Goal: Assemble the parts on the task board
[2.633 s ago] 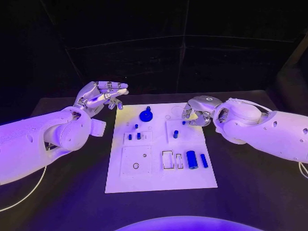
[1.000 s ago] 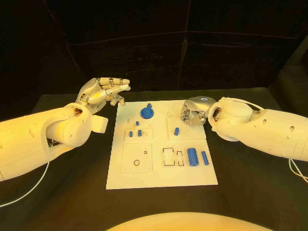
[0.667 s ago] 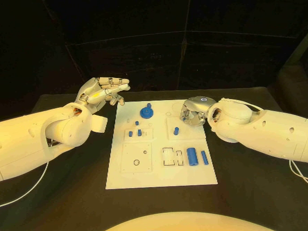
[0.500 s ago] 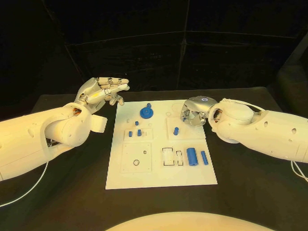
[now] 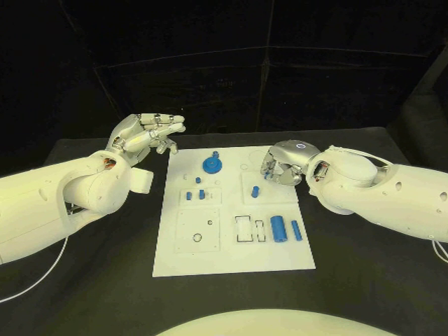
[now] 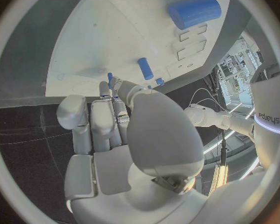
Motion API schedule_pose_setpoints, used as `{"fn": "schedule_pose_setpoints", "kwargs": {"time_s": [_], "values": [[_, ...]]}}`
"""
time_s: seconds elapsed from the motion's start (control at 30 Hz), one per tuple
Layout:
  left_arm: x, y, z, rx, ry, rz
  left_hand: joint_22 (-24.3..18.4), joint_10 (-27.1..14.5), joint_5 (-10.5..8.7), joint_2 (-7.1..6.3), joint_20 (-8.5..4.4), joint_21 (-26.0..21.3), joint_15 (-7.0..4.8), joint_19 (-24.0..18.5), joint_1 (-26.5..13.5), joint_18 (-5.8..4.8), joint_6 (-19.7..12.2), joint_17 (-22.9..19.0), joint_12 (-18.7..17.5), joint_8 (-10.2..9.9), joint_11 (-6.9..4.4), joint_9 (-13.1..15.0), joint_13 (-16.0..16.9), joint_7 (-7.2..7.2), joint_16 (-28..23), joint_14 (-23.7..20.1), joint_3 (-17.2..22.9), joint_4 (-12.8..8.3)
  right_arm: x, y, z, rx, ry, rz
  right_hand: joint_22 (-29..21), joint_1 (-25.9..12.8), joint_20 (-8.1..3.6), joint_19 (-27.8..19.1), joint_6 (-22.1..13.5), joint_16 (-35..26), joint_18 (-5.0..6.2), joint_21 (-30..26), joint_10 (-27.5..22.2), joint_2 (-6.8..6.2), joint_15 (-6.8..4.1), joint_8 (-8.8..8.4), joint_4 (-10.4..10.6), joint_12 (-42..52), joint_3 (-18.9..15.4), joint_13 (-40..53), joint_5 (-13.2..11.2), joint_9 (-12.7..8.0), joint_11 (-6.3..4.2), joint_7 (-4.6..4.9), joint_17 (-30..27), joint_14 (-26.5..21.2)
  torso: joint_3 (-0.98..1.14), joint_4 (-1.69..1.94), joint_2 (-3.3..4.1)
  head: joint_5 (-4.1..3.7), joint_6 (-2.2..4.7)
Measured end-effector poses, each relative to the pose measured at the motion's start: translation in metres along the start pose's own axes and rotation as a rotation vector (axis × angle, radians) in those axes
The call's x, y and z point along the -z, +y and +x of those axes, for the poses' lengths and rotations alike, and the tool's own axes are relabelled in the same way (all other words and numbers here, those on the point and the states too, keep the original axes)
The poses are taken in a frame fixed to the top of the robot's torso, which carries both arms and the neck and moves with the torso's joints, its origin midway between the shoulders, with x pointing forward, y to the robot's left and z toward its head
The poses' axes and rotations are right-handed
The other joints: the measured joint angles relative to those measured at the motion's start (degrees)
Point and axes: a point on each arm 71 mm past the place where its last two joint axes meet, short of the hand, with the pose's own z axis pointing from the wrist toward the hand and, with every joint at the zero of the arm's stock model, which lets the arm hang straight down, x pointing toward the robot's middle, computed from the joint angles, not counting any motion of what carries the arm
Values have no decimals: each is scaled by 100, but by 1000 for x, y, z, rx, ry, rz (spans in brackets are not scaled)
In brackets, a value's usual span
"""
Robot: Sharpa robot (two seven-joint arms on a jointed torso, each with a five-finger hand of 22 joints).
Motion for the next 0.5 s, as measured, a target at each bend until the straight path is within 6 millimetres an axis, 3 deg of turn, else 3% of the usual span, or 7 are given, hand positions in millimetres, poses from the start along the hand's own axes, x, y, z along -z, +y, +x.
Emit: {"fn": "schedule_pose_setpoints", "kwargs": {"time_s": [0.2, 0.5], "values": [[-1, 0, 0, 0, -1, 0, -4, -21, 0, 0, 0, 0, 0, 0, 0, 0, 0, -4, 0, 0, 21, 0, 0, 0, 0, 0, -16, 16, 8, 15, -7, -21, -23, -41, 9, 0, 0, 0, -1, 0, 0, 0, 0, 0, 0, -1, 0, 0, 0, -3, 18, 2, 0, 0, 5, 0, -3, 0, 0, 39, 1], [-3, 1, 3, 2, 4, 0, -3, -21, 0, 0, 0, 0, 0, 0, 0, 0, 0, -4, 0, 0, 21, 1, -1, 0, 0, 0, -15, 16, 12, 61, -16, -67, -52, -156, 15, -25, 0, 0, 17, 0, 0, 23, -1, -25, 0, -2, -22, -1, 53, -13, 47, 1, 0, 18, 5, 0, -5, 14, 0, 120, 18]]}}
